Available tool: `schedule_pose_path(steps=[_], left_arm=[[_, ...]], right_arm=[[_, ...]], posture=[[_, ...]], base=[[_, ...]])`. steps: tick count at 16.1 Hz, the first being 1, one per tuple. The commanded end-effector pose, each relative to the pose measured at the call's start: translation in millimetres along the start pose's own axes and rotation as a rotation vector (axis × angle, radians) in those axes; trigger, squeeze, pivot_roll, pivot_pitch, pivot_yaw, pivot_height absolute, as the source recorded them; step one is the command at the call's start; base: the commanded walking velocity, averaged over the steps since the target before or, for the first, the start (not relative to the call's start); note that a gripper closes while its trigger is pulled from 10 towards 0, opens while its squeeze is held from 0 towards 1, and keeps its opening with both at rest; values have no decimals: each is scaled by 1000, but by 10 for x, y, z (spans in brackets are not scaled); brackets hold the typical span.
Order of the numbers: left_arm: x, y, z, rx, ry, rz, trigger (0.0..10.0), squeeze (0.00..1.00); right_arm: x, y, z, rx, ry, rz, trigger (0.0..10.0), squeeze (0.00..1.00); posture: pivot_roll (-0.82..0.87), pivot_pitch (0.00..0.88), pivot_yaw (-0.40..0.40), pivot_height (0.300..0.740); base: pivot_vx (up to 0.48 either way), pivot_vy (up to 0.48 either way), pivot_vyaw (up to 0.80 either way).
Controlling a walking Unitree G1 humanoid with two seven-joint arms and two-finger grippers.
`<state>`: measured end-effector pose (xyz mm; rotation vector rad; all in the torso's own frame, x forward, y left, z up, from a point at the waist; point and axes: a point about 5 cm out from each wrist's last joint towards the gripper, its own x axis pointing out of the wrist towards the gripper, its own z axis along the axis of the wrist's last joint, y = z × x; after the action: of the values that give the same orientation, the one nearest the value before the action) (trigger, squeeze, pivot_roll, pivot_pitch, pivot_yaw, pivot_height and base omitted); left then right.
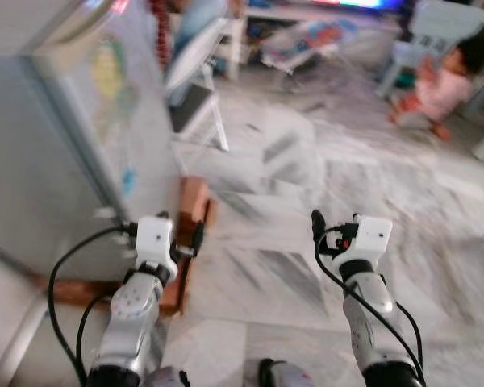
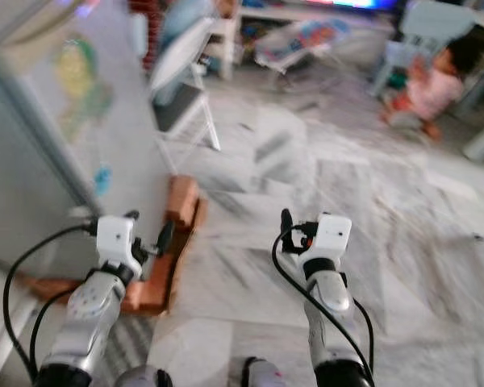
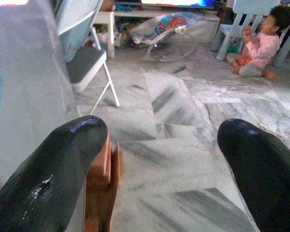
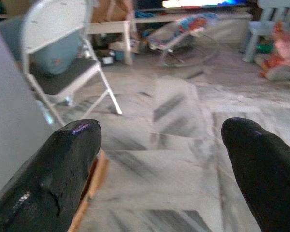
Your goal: Restocking fridge
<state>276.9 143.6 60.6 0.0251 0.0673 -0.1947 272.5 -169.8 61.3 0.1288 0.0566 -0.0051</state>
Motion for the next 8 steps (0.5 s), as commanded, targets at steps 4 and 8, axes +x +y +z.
schedule_pose_path(steps=[4,8], left_arm=[[41,285,-9,21,18,170,10000,0],[-59,399,-74,47,19,307,10000,0]], right_arm=[[-114,-94,1,-29,11,-13,10000,0],[-159,-74,-7,-34,27,-4,10000,0]], posture=[[87,98,-39,740],[81,109,-49,740]], base=[[0,0,0],[0,0,0]])
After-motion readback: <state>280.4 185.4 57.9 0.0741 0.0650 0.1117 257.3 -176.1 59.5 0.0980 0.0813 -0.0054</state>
